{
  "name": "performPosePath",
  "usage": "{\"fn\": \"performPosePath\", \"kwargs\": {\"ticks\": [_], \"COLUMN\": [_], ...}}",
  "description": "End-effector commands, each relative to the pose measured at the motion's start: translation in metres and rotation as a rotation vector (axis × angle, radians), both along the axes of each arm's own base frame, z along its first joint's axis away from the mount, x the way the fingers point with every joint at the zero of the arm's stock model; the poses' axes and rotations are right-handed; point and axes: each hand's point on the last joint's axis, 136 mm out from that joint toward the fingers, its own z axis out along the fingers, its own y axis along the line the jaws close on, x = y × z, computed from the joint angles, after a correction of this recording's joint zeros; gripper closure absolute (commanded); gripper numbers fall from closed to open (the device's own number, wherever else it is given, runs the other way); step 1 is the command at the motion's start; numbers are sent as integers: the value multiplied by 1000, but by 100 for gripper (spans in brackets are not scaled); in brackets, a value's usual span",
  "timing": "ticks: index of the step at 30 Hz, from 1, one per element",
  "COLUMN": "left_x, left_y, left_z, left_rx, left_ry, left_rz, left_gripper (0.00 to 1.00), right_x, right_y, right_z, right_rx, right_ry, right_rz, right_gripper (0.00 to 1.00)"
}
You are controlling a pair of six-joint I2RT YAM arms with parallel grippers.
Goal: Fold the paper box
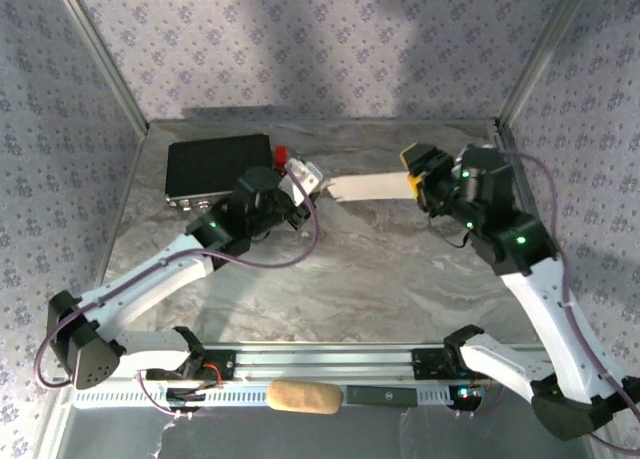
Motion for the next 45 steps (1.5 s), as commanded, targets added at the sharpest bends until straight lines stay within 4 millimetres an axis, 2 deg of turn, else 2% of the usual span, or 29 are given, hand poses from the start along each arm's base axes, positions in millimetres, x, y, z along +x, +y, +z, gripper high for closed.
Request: {"fn": "performPosePath", "kwargs": {"ticks": [1, 4, 6, 8, 15, 18, 20, 27, 29, 32, 41, 45], "left_x": [-30, -41, -44, -39, -29, -27, -26, -27, -29, -32, -34, -33], "left_y": [11, 14, 14, 17, 23, 21, 20, 19, 19, 19, 20, 19], "left_z": [3, -7, -18, -32, -62, -69, -71, -66, -63, -62, -62, -65], "left_rx": [-16, 14, 23, 29, 38, 50, 64, 110, 129, 140, 187, 199], "left_ry": [313, 505, 578, 629, 679, 683, 672, 584, 553, 537, 479, 466], "left_rz": [23, 49, 69, 123, 203, 205, 197, 145, 127, 114, 110, 109], "left_gripper": [100, 100, 100, 100, 100, 100, 100, 100, 100, 100, 100, 100], "right_x": [-19, -27, -26, -24, -20, -12, -3, 29, 37, 46, 55, 56], "right_y": [-15, -20, -19, -13, 28, 45, 61, 95, 103, 111, 110, 110], "right_z": [22, 39, 41, 39, -8, -37, -51, -69, -84, -99, -113, -127], "right_rx": [-116, -112, -90, -73, -72, -64, -34, -73, -97, -85, -75, -64], "right_ry": [-33, -61, -49, -38, 84, 171, 208, 289, 338, 383, 420, 447], "right_rz": [20, 14, 17, 36, 93, 78, 80, 116, 129, 153, 151, 163], "right_gripper": [36, 32, 30, 22, 22, 27, 30, 30, 31, 40, 55, 62]}}
